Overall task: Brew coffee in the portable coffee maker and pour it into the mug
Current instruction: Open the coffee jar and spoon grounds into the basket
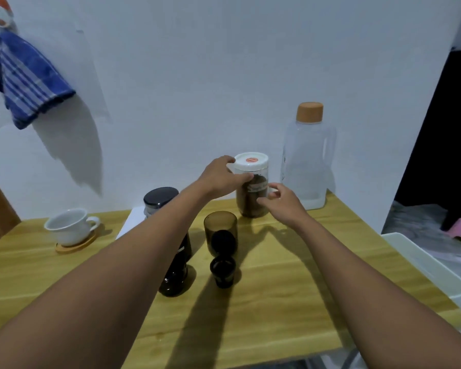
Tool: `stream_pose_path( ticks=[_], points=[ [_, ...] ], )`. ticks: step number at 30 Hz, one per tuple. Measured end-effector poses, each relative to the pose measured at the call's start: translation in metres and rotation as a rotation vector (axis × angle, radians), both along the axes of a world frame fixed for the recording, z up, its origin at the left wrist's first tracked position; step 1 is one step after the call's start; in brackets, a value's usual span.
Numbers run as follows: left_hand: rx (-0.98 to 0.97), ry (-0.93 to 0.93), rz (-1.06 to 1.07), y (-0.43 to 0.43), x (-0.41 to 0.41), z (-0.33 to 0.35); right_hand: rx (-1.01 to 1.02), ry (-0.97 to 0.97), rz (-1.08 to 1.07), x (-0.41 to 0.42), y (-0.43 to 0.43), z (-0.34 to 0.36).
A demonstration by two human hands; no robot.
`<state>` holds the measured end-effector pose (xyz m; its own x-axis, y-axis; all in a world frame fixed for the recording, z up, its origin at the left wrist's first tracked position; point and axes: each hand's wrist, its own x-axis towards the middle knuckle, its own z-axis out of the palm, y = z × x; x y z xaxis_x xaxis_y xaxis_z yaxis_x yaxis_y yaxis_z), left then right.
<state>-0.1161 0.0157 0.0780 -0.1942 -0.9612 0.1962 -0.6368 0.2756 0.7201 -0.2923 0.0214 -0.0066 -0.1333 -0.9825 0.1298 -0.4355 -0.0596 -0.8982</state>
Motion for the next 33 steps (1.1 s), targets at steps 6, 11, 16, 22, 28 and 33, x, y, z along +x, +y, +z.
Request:
stream_pose_path(
  ticks=[6,11,16,22,28,33],
  points=[
    [0.058,0.09,-0.014,-0.06,-0.022,-0.022,0.01,0.018,-0.027,0.006,-0.06,-0.027],
    [0.108,0.186,-0.112,-0.092,-0.029,-0.039,-0.06,-0.039,-0.01,0.006,-0.089,-0.045],
    [0.068,0.286,0.009,-0.096,-0.032,-0.052,-0.129,-0.088,0.004,0.005,-0.09,-0.049],
    [-0.012,0.374,0.004,-0.069,-0.033,-0.043,-0.225,-0.117,-0.009,0.003,-0.06,-0.034],
    [-0.039,0.472,-0.052,-0.014,-0.029,-0.034,-0.254,-0.07,0.027,0.001,0.001,-0.013],
    [-0.059,0.467,-0.09,0.034,-0.027,-0.034,-0.248,-0.026,0.014,0.0,0.054,-0.01]
  ],
)
